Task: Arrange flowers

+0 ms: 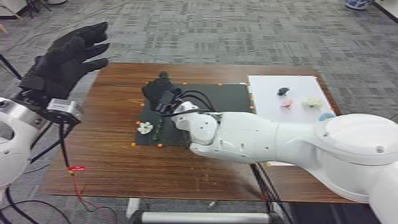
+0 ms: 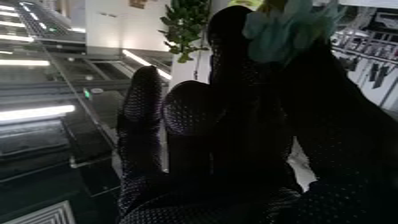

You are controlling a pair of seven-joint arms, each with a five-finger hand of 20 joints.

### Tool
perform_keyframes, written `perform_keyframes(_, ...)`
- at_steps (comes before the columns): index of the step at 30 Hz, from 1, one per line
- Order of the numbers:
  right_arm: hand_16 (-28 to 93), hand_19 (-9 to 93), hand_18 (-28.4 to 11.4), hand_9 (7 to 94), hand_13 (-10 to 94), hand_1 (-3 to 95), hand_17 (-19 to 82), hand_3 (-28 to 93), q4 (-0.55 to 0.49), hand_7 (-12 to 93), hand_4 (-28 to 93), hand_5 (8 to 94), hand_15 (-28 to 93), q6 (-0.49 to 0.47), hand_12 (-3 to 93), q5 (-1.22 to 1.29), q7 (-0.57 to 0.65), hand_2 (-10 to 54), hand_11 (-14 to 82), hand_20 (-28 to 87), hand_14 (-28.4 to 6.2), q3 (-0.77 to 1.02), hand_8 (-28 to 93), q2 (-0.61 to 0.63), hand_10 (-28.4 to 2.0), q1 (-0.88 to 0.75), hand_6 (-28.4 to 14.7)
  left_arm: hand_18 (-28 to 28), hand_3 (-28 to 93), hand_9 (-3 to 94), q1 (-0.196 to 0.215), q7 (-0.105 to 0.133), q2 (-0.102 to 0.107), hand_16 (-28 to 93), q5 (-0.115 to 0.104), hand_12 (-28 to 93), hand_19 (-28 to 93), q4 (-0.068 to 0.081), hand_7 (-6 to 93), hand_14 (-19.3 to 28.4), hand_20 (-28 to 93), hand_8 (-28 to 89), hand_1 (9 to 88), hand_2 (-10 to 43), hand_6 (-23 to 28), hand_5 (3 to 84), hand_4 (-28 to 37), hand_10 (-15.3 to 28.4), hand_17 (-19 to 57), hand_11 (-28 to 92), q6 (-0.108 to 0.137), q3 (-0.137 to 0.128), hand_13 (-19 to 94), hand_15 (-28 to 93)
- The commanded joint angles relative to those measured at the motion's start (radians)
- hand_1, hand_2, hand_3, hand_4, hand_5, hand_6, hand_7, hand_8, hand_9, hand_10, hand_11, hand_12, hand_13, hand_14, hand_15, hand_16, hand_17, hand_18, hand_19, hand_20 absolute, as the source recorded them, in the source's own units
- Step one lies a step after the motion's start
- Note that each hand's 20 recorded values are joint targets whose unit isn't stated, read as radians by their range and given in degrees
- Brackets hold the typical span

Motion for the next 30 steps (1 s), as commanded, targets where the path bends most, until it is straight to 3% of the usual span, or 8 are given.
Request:
perform_keyframes(1,48,69,-15.9,88.1,65,58.3,25,66,0.021,43,-28,76.3,71,0.011,50.1,-0.024,0.024,-9.5,16.2,51,-3.5,-0.035,-6,-0.025,-1.3,0.009,7.1,19.2,58,11.6,-0.024,-0.006,-0.003,-5,0.002,19,32,0.005,18.4,10.9,10,-8,25.7,-7.0,1.3,19.0,-28.3,8.0,-12.7,18,-0.017,0.011,3,35)
perform_keyframes(16,47,69,-15.9,86.2,64,57.3,23,63,0.026,42,-28,72.7,71,0.008,48.5,-0.023,0.036,-9.5,14.6,51,-3.9,-0.040,-6,-0.021,-0.9,0.002,7.4,19.2,58,11.6,-0.038,-0.003,-0.007,-5,0.003,19,32,0.011,18.6,10.9,10,-8,25.7,-7.0,1.3,19.1,-28.3,8.0,-12.8,18,-0.019,0.026,3,35)
perform_keyframes(23,44,69,-16.0,84.3,62,57.2,23,60,0.019,42,-28,70.1,72,-0.023,46.8,-0.030,0.035,-9.5,13.3,51,-4.4,-0.020,-6,-0.012,-1.1,-0.010,7.1,19.2,58,11.7,-0.034,-0.004,-0.007,-6,0.001,19,32,0.010,18.7,10.9,10,-8,25.6,-7.0,1.3,19.0,-28.3,8.0,-12.8,18,-0.018,0.022,3,35)
perform_keyframes(26,43,69,-16.0,84.1,62,53.6,23,65,0.017,42,-28,69.8,72,-0.039,46.2,-0.032,0.023,-9.5,13.3,51,-4.3,-0.005,-7,-0.008,-1.0,-0.018,7.0,19.2,58,11.6,-0.035,-0.004,-0.007,-6,-0.001,19,32,0.012,18.7,10.9,10,-8,25.8,-7.0,1.3,19.0,-28.3,7.9,-12.8,18,-0.017,0.023,3,35)
perform_keyframes(30,44,69,-16.1,83.4,61,53.7,22,65,0.008,42,-28,69.0,73,-0.066,45.9,-0.041,0.020,-9.5,13.0,51,-4.5,0.005,-7,-0.004,-1.1,-0.023,6.8,19.1,58,11.7,-0.020,-0.004,-0.009,-6,0.001,19,32,0.008,18.7,10.9,10,-8,25.7,-7.0,1.3,19.1,-28.3,7.9,-12.8,18,-0.020,0.006,3,35)
